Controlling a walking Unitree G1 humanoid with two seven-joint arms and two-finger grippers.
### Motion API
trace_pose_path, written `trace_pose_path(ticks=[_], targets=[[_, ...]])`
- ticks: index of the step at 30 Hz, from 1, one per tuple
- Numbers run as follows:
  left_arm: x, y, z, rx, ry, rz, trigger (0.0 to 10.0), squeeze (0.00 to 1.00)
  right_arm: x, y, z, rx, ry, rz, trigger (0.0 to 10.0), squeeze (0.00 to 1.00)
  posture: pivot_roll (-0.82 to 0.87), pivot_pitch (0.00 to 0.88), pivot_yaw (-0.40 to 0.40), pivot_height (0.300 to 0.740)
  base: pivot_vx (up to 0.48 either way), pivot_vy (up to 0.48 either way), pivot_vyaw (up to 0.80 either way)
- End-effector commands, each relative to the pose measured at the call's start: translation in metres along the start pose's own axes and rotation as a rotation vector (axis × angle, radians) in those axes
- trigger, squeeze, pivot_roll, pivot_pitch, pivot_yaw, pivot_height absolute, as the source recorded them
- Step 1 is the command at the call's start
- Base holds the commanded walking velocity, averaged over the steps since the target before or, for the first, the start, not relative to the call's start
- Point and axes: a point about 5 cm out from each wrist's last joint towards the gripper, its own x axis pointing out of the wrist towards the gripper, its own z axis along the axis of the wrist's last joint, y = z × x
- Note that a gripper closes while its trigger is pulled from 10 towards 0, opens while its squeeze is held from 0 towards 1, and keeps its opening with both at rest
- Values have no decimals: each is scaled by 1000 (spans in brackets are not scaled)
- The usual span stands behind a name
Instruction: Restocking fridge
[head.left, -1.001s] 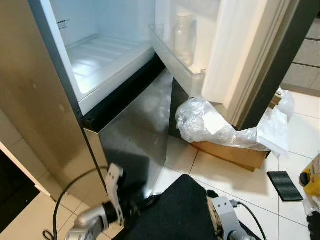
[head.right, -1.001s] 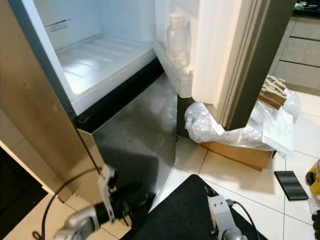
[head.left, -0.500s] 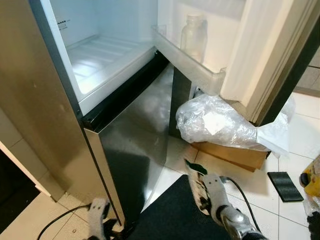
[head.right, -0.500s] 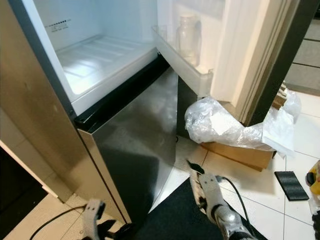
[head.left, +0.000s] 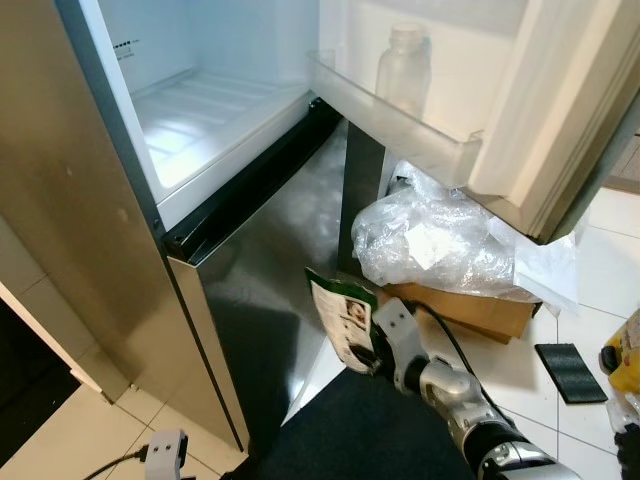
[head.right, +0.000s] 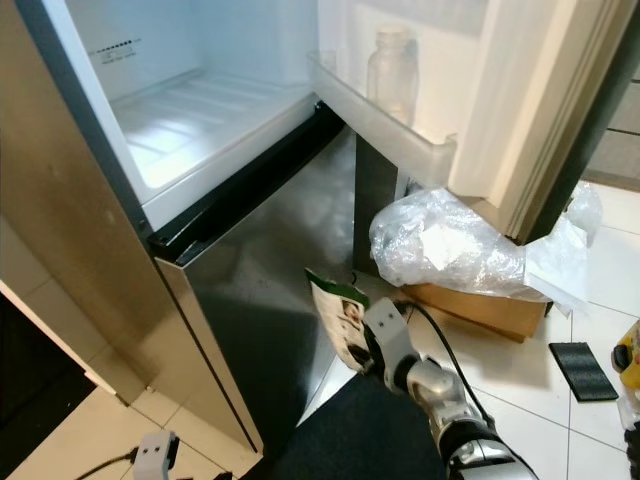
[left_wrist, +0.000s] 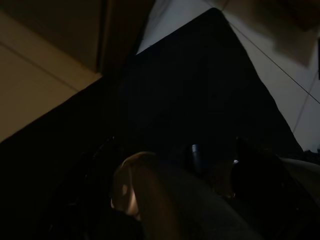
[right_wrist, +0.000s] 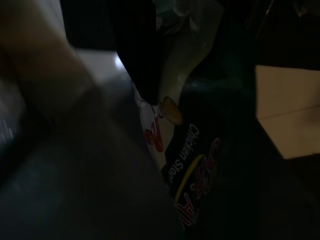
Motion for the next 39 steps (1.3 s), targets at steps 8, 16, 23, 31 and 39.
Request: trace_pose_path(ticks=[8, 16, 23, 31, 39], targets=[[-4, -1, -19, -40, 44, 52, 10000, 0, 8, -27, 67, -127, -257, -113, 10000, 0, 43, 0, 12, 740, 0, 0, 0], [-5, -1, -22, -48, 52, 62, 10000, 0, -7, -61, 133, -255, -464, -309, 10000, 0, 46, 0, 9, 740, 0, 0, 0], [-6, -2, -27, -55, 64, 65, 10000, 0, -24, -83, 158, -325, -513, -472, 10000, 0, 47, 0, 7, 740, 0, 0, 0], [-7, -4, -32, -62, 78, 66, 10000, 0, -51, -114, 169, -367, -503, -704, 10000, 0, 46, 0, 3, 740, 0, 0, 0], [-7, -5, -31, -60, 74, 59, 10000, 0, -78, -136, 178, -338, -538, -879, 10000, 0, 46, 0, 3, 740, 0, 0, 0]])
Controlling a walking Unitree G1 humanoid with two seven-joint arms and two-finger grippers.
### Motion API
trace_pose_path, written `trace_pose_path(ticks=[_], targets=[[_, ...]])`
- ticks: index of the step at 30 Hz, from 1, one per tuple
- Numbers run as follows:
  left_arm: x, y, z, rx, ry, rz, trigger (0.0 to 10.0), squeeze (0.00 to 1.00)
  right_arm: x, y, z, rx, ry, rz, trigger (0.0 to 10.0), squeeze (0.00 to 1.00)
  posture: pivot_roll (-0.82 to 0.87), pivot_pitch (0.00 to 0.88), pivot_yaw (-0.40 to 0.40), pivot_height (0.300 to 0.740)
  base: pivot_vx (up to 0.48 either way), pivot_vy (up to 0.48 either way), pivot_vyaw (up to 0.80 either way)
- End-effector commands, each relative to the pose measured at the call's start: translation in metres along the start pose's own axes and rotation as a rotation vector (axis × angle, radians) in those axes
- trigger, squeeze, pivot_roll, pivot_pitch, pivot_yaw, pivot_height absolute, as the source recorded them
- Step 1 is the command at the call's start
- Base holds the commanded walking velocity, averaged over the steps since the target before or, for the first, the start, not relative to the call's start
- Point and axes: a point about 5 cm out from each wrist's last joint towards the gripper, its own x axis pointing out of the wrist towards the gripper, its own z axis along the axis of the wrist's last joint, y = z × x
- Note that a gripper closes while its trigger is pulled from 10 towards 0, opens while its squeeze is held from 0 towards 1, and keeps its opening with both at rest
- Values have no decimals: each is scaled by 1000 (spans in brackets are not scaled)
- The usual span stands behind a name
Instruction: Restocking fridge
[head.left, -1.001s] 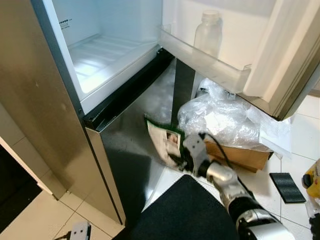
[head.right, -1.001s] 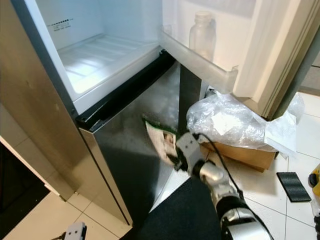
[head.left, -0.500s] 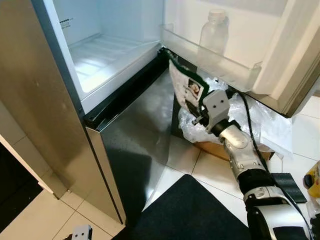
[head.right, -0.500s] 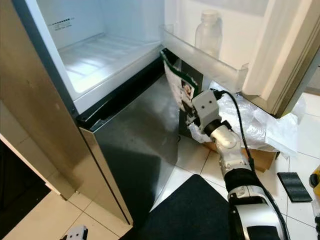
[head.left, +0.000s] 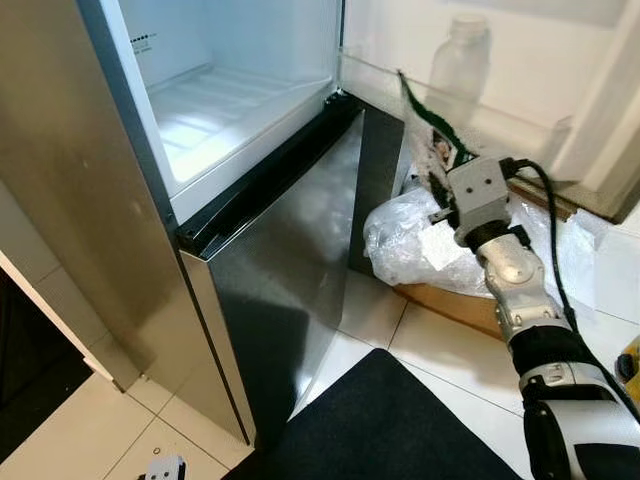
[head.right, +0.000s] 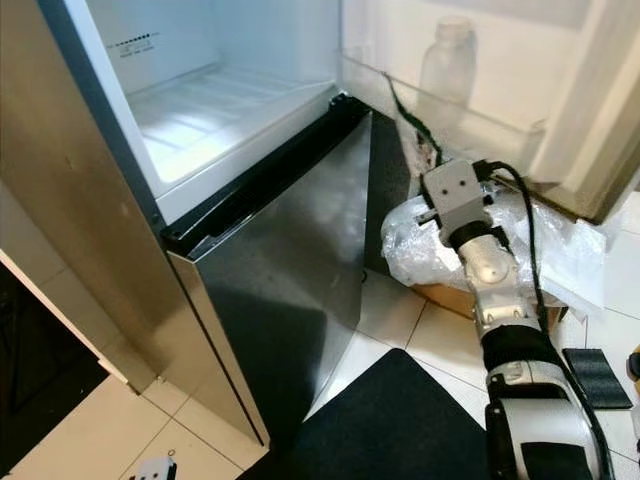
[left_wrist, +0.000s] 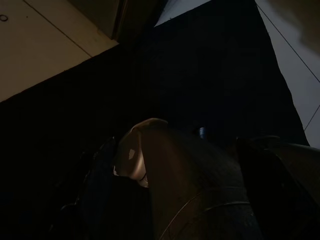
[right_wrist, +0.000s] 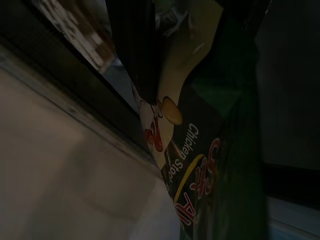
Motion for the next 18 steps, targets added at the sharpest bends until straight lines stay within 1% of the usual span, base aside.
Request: trace_pose_path(ticks=[1, 3, 4, 5, 7, 8, 9, 10, 11, 12, 14, 15, 16, 17, 18], targets=[[0, -3, -5, -2, 12, -1, 10000, 0, 8, -26, 23, 28, -96, -140, 10000, 0, 46, 0, 3, 740, 0, 0, 0], [0, -3, -5, -1, 12, -2, 10000, 0, 8, -25, 23, 25, -94, -136, 10000, 0, 46, 0, 3, 740, 0, 0, 0], [0, -3, -5, 1, 11, -5, 10000, 0, 8, -20, 21, 44, -91, -106, 10000, 0, 46, 0, 3, 740, 0, 0, 0], [1, -4, -4, 2, 9, -7, 10000, 0, 8, -12, 18, 71, -82, -65, 10000, 0, 41, 0, 3, 740, 0, 0, 0], [1, -5, -4, 4, 9, -11, 10000, 0, 0, 23, 0, 124, -10, 139, 10000, 0, 41, 0, 3, 740, 0, 0, 0], [1, -5, -4, 4, 9, -11, 10000, 0, 0, 23, 0, 124, -10, 139, 10000, 0, 41, 0, 3, 740, 0, 0, 0], [2, -5, -4, 4, 9, -12, 10000, 0, -17, 57, -20, 158, 63, 326, 10000, 0, 42, 0, 2, 740, 0, 0, 0], [2, -6, -4, 4, 9, -13, 10000, 0, -22, 64, -27, 159, 97, 356, 10000, 0, 44, 0, 0, 740, 0, 0, 0], [2, -6, -4, 4, 9, -13, 10000, 0, -22, 64, -27, 159, 97, 356, 10000, 0, 44, 0, 0, 740, 0, 0, 0], [2, -6, -4, 5, 9, -14, 10000, 0, -28, 72, -36, 181, 139, 380, 10000, 0, 44, 0, 0, 740, 0, 0, 0], [2, -6, -4, 6, 11, -14, 10000, 0, -46, 86, -59, 204, 255, 403, 10000, 0, 43, 0, 2, 740, 0, 0, 0], [2, -6, -4, 6, 11, -14, 10000, 0, -46, 86, -59, 204, 255, 403, 10000, 0, 43, 0, 2, 740, 0, 0, 0], [1, -5, -6, 7, 16, -12, 10000, 0, -68, 98, -81, 204, 373, 427, 10000, 0, 44, 0, 3, 740, 0, 0, 0], [1, -5, -6, 7, 16, -12, 10000, 0, -68, 98, -81, 204, 373, 427, 10000, 0, 44, 0, 3, 740, 0, 0, 0], [0, -5, -6, 9, 19, -11, 10000, 0, -78, 102, -90, 207, 426, 441, 10000, 0, 44, 0, 3, 740, 0, 0, 0]])
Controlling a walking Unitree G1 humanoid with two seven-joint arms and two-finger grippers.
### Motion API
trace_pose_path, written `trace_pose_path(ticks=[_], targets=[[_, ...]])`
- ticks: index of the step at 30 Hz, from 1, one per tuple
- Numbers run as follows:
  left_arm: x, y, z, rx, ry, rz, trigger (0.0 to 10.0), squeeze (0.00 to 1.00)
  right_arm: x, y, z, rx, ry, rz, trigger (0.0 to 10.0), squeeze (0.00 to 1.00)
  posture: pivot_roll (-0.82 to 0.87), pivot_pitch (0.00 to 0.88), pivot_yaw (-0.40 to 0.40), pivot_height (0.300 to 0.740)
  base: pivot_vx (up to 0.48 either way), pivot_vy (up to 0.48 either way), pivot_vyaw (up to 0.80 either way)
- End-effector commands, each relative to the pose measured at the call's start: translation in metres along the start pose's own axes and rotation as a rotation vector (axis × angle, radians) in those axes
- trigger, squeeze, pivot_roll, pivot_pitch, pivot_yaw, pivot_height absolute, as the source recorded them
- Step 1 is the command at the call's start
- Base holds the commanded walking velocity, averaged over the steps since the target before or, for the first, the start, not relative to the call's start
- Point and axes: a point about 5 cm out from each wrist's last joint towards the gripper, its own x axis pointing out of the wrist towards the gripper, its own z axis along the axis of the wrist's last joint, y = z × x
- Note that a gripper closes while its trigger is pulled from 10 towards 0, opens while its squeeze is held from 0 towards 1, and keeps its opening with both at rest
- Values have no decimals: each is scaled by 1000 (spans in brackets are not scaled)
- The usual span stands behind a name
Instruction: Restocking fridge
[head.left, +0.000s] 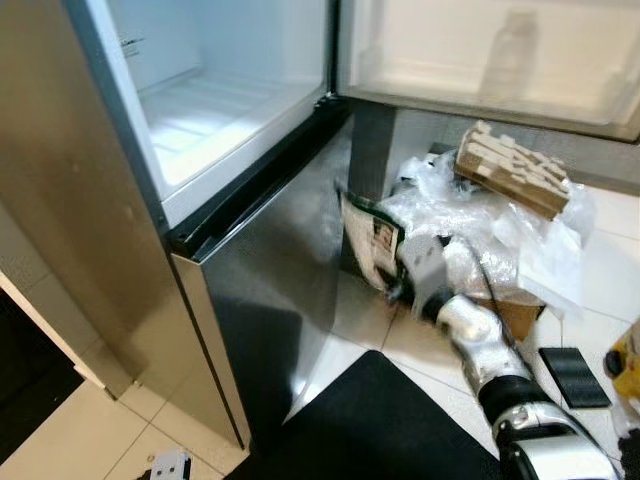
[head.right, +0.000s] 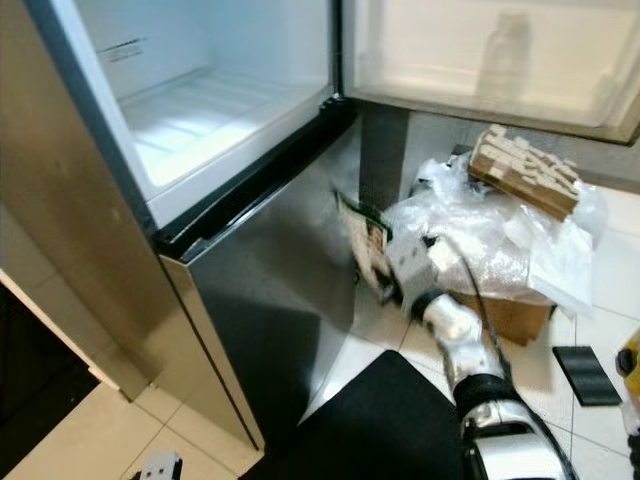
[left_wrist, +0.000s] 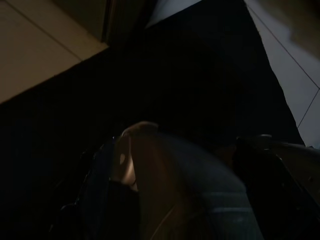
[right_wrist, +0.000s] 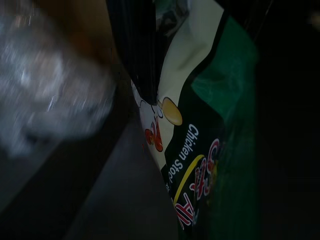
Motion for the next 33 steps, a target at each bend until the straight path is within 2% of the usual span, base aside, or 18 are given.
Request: trace_pose_path(ticks=[1, 2, 3, 4, 5, 6, 7, 8, 9, 11, 12, 13, 16, 20, 28, 33], targets=[[-1, 0, -3, 8, 15, 3, 10000, 0, -7, 5, -21, 16, 90, -21, 10000, 0, 46, 0, 0, 740, 0, 0, 0], [-1, 0, -3, 8, 15, 4, 10000, 0, -11, 7, -31, 24, 134, -29, 10000, 0, 46, 0, 0, 740, 0, 0, 0], [-1, 0, -3, 8, 15, 4, 10000, 0, -11, 7, -31, 24, 134, -29, 10000, 0, 46, 0, 0, 740, 0, 0, 0], [-1, 0, -4, 9, 17, 5, 10000, 0, -18, 11, -46, 41, 197, -42, 10000, 0, 46, 0, 0, 740, 0, 0, 0], [-1, 0, -4, 9, 17, 5, 10000, 0, -18, 11, -46, 41, 197, -42, 10000, 0, 46, 0, 0, 740, 0, 0, 0], [-1, 0, -4, 10, 18, 5, 10000, 0, -26, 16, -62, 65, 268, -53, 10000, 0, 46, 0, 0, 740, 0, 0, 0], [-1, 0, -4, 10, 18, 5, 10000, 0, -26, 16, -62, 65, 268, -53, 10000, 0, 46, 0, 0, 740, 0, 0, 0], [-1, 0, -4, 11, 19, 5, 10000, 0, -38, 23, -81, 81, 354, -63, 10000, 0, 42, 0, -1, 740, 0, 0, 0], [-1, 0, -4, 11, 19, 5, 10000, 0, -38, 23, -81, 81, 354, -63, 10000, 0, 42, 0, -1, 740, 0, 0, 0], [0, -1, -4, 12, 21, 3, 10000, 0, -62, 36, -112, 109, 504, -80, 10000, 0, 42, 0, -1, 740, 0, 0, 0], [0, -1, -4, 12, 21, 3, 10000, 0, -62, 36, -112, 109, 504, -80, 10000, 0, 42, 0, -1, 740, 0, 0, 0], [0, -2, -4, 13, 22, 1, 10000, 0, -79, 44, -130, 131, 589, -97, 10000, 0, 42, 0, -1, 740, 0, 0, 0], [0, -2, -4, 14, 22, 0, 10000, 0, -86, 47, -137, 144, 621, -107, 10000, 0, 42, 0, -1, 740, 0, 0, 0], [0, -2, -4, 18, 25, 1, 10000, 0, -108, 54, -155, 194, 705, -162, 10000, 0, 39, 0, 5, 740, 0, 0, 0], [0, -1, -4, 22, 30, 9, 10000, 0, -122, 60, -165, 193, 755, -195, 10000, 0, 39, 0, 4, 740, 0, 0, 0], [1, -2, -4, 26, 28, 8, 10000, 0, -124, 64, -167, 195, 763, -195, 10000, 0, 39, 0, 4, 740, 0, 0, 0]])
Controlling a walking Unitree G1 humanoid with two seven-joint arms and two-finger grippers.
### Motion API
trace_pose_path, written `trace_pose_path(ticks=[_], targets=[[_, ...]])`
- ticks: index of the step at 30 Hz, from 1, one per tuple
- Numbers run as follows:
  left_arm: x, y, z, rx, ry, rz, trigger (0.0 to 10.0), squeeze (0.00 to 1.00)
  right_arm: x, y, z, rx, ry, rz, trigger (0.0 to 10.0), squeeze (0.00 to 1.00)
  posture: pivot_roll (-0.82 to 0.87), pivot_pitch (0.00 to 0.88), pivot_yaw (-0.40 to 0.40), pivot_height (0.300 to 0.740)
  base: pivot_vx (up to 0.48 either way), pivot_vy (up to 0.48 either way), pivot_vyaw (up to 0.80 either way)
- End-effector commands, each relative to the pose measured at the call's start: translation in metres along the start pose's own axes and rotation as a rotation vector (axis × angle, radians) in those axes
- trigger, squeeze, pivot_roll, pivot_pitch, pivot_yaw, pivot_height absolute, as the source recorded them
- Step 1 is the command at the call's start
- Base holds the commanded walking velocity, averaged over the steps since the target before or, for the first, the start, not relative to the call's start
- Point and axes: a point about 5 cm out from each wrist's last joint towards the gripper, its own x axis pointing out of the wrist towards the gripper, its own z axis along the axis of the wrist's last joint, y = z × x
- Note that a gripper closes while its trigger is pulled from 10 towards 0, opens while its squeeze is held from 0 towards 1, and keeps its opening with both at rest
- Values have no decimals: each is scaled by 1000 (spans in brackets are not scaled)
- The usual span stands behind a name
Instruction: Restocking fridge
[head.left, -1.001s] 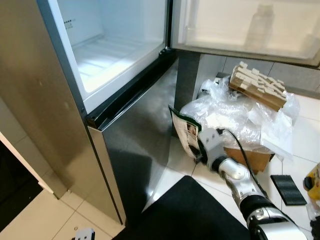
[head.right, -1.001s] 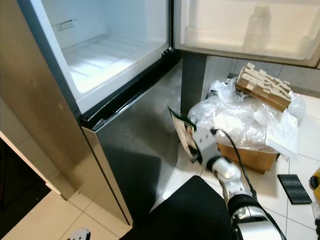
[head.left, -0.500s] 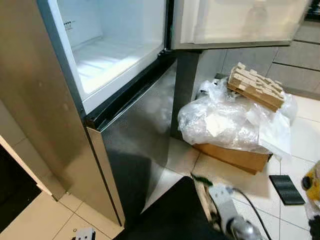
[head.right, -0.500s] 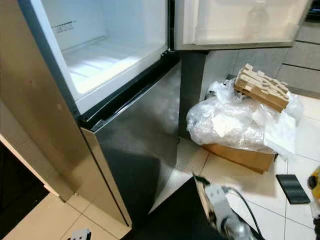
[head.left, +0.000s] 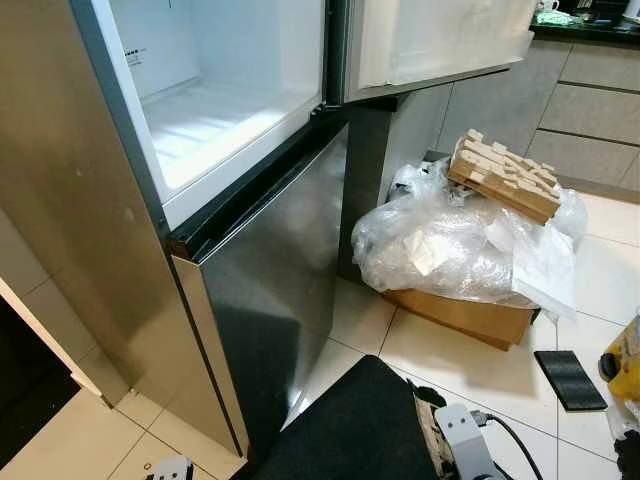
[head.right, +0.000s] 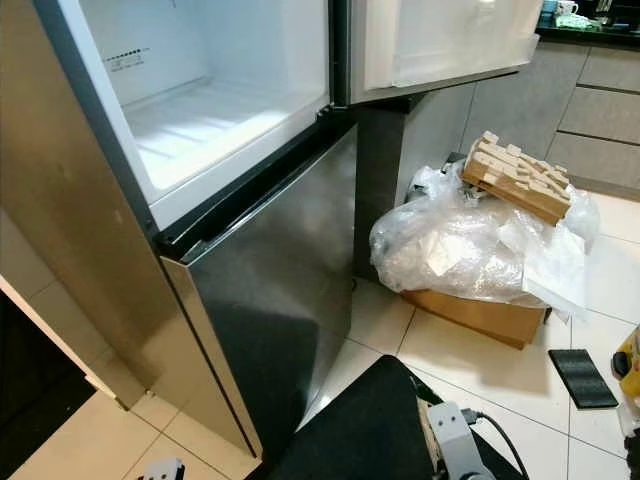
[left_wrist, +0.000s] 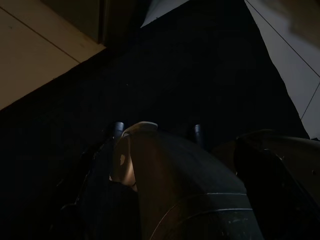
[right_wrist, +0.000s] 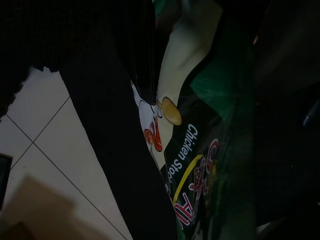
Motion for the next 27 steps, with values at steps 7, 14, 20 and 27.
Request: trace_pose_path(ticks=[7, 14, 20, 27], targets=[[0, -1, -3, 2, 8, 11, 10000, 0, 0, 3, -2, 9, 4, -5, 10000, 0, 41, 0, 3, 740, 0, 0, 0], [0, -1, -3, 8, 6, 14, 10000, 0, 0, 3, -4, 32, 18, 14, 10000, 0, 42, 0, 4, 740, 0, 0, 0], [1, -2, -1, 5, 0, 4, 10000, 0, -1, 4, -4, 51, 21, 28, 10000, 0, 40, 0, 5, 740, 0, 0, 0], [1, -3, -1, 0, 3, 1, 10000, 0, -1, 7, -7, 56, 29, 76, 10000, 0, 40, 0, 5, 740, 0, 0, 343]])
